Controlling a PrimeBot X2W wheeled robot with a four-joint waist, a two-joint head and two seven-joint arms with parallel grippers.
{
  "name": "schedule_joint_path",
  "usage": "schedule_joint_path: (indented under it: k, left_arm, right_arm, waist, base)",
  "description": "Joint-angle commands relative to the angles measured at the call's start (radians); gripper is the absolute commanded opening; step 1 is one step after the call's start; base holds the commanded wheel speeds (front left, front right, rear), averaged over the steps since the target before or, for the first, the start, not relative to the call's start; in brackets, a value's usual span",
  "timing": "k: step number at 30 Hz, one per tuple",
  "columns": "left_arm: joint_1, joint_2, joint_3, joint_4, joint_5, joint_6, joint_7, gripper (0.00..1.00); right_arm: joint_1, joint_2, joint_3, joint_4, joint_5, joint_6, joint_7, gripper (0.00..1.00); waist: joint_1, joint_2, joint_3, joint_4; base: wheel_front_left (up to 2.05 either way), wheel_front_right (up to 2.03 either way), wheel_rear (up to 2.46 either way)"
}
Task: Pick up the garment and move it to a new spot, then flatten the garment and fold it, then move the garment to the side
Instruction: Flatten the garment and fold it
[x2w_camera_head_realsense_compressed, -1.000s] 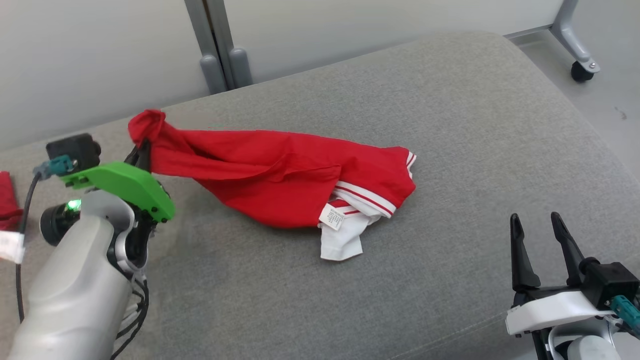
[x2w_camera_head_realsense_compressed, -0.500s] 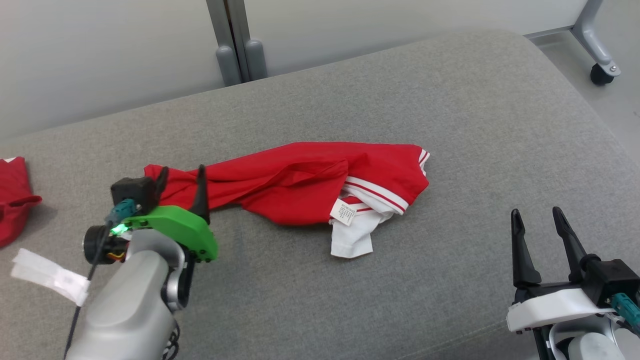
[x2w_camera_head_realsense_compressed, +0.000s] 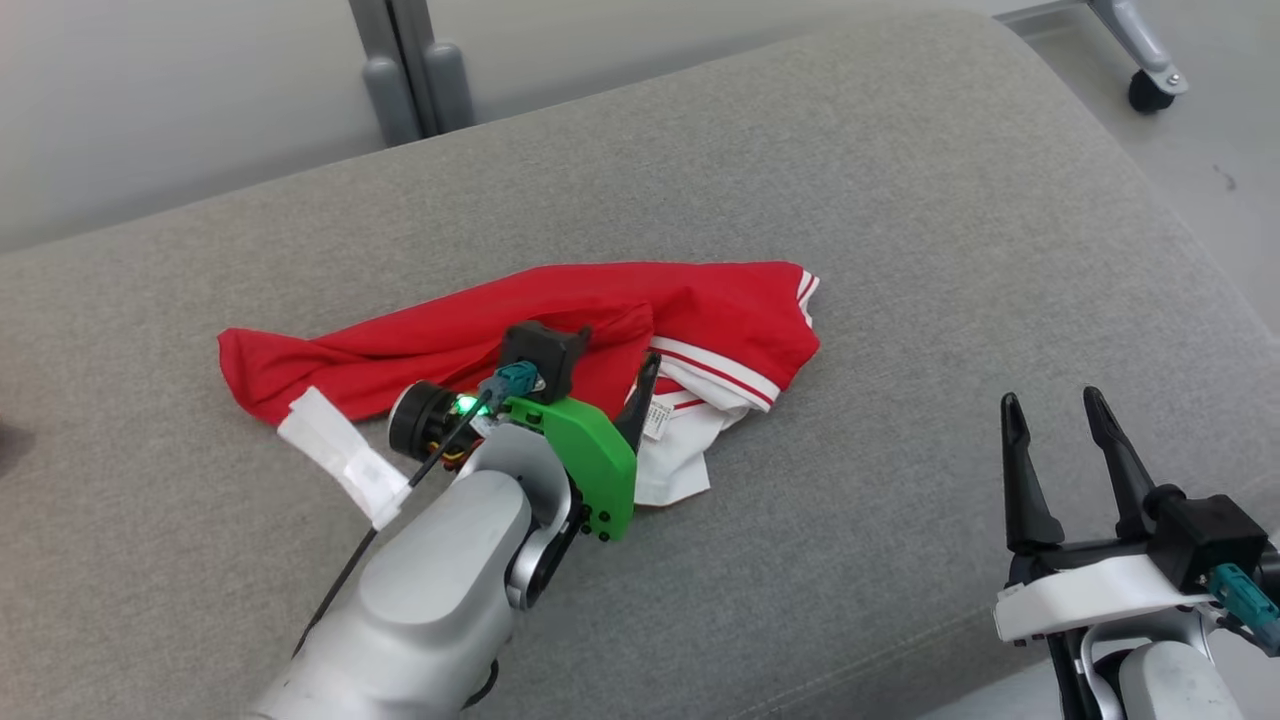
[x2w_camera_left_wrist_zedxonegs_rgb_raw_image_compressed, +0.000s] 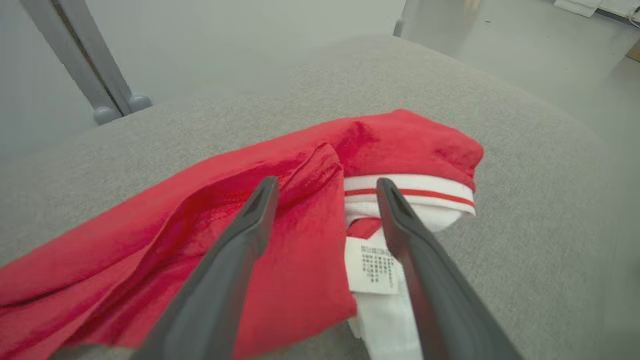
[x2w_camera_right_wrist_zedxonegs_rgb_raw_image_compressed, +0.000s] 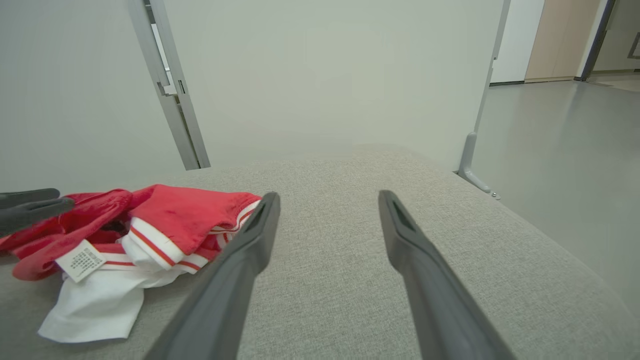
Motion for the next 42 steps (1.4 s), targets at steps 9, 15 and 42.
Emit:
schedule_joint_path:
  k: [9, 15, 42]
  left_arm:
    - [-0.101, -0.010, -0.025, 0.125, 0.009, -0.038, 0.044, 1.00]
    - [-0.145, -0.001, -0.040, 0.192, 0.012, -0.066, 0.074, 1.00]
    - [0.067, 0.124, 0.043, -0.010, -0.115, -0.049, -0.062, 0.00]
  right_arm:
    - [-0.001, -0.001, 0.003, 0.015, 0.025, -0.002, 0.000, 1.00]
    - [-0.005, -0.001, 0.012, 0.017, 0.031, -0.002, 0.000, 1.00]
    - [0.107, -0.001, -0.062, 0.004, 0.001, -0.002, 0.000, 1.00]
  waist:
    - [0.0000, 0.0000, 0.023, -0.082]
    - [0.0000, 0.0000, 0.025, -0.096]
    - [0.0000, 0.0000, -0.059, 0.081]
  base:
    - [0.00, 0.00, 0.00]
    - [0.00, 0.00, 0.00]
    - [0.00, 0.00, 0.00]
